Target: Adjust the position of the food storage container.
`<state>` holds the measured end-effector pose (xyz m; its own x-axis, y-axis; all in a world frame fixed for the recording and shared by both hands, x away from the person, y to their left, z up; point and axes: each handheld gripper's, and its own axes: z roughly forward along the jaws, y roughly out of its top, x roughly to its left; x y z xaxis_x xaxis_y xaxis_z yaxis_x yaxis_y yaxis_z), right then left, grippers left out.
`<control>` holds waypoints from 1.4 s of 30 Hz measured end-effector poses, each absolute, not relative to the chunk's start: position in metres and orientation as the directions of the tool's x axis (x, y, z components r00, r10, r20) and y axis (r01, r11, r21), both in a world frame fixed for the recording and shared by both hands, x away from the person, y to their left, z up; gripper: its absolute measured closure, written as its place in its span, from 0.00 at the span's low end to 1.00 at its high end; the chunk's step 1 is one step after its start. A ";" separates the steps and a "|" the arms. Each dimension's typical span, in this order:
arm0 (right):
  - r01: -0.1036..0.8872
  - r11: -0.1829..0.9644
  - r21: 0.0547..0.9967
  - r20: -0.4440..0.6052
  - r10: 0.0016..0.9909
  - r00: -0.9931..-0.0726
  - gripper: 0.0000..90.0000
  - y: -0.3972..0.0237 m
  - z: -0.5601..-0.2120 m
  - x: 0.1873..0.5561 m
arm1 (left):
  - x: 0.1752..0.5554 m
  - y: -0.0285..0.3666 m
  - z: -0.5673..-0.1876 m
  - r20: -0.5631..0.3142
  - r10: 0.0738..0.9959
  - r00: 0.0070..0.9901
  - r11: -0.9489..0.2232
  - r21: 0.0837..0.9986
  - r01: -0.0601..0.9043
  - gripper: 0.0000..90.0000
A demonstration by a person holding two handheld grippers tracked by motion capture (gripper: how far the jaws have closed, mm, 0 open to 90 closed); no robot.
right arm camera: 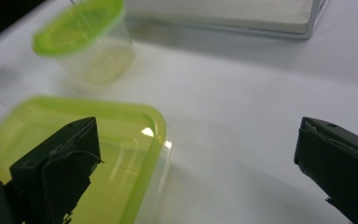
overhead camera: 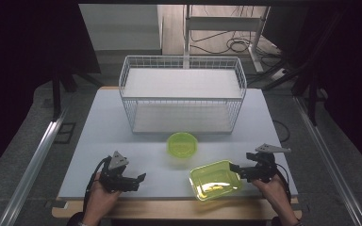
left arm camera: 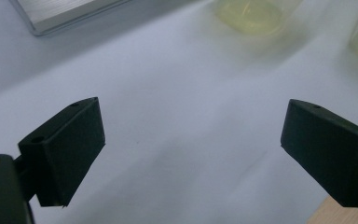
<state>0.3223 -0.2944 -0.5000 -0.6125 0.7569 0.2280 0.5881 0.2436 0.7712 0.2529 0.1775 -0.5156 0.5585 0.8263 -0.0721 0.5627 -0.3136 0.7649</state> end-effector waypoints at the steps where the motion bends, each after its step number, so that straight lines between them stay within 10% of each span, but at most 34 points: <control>1: 0.579 0.267 0.771 0.205 0.757 -0.621 0.01 -0.293 -0.500 0.322 | 0.253 0.176 -0.516 -0.070 0.826 0.559 -0.313 0.768 0.559 0.06; 18: 0.602 0.262 0.754 0.216 0.766 -0.605 0.06 -0.294 -0.497 0.322 | 0.252 0.160 -0.510 -0.063 0.752 0.657 -0.383 0.769 0.512 0.20; 25: 0.614 0.283 0.737 0.207 0.769 -0.604 0.08 -0.289 -0.501 0.322 | 0.261 0.158 -0.490 0.083 0.716 0.693 -0.525 0.718 0.457 0.22; 42: 0.616 0.275 0.739 0.215 0.770 -0.601 0.10 -0.289 -0.499 0.321 | 0.291 0.112 -0.474 -0.113 0.656 0.747 -0.372 0.812 0.449 0.89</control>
